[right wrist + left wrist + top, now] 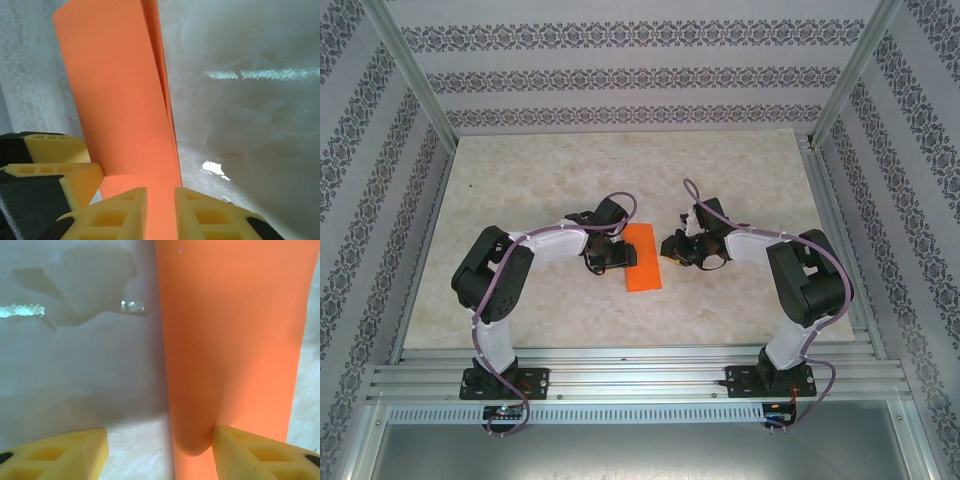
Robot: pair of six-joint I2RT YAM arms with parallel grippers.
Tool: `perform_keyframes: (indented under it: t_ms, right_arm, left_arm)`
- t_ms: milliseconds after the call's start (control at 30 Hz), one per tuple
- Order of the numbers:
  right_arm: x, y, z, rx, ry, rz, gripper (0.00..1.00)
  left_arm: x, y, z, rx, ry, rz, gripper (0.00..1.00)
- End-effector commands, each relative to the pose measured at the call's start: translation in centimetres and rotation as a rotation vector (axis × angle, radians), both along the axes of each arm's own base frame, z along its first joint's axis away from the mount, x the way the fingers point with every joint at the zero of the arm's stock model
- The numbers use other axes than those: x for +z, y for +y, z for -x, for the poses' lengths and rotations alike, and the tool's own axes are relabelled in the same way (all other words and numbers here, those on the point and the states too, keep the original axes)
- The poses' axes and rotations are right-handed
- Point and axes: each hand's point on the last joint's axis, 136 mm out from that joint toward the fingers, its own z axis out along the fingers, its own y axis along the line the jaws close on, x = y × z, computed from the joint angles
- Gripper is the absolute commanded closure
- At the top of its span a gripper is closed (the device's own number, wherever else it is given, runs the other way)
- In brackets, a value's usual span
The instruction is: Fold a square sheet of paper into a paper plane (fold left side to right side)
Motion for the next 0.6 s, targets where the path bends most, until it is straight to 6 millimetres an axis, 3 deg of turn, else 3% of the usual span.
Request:
perform_keyframes:
  t_ms: [0, 567]
  right_arm:
    - [0.44, 0.44, -0.18, 0.002, -0.014, -0.020, 0.78]
    - [0.86, 0.60, -0.11, 0.002, -0.022, -0.013, 0.80]
  left_arm:
    - [-3.32, -3.45, -0.11, -0.082, -0.031, 0.055, 0.40]
    - [-3.86, -3.59, 0.34, -0.101, -0.017, 0.042, 0.40]
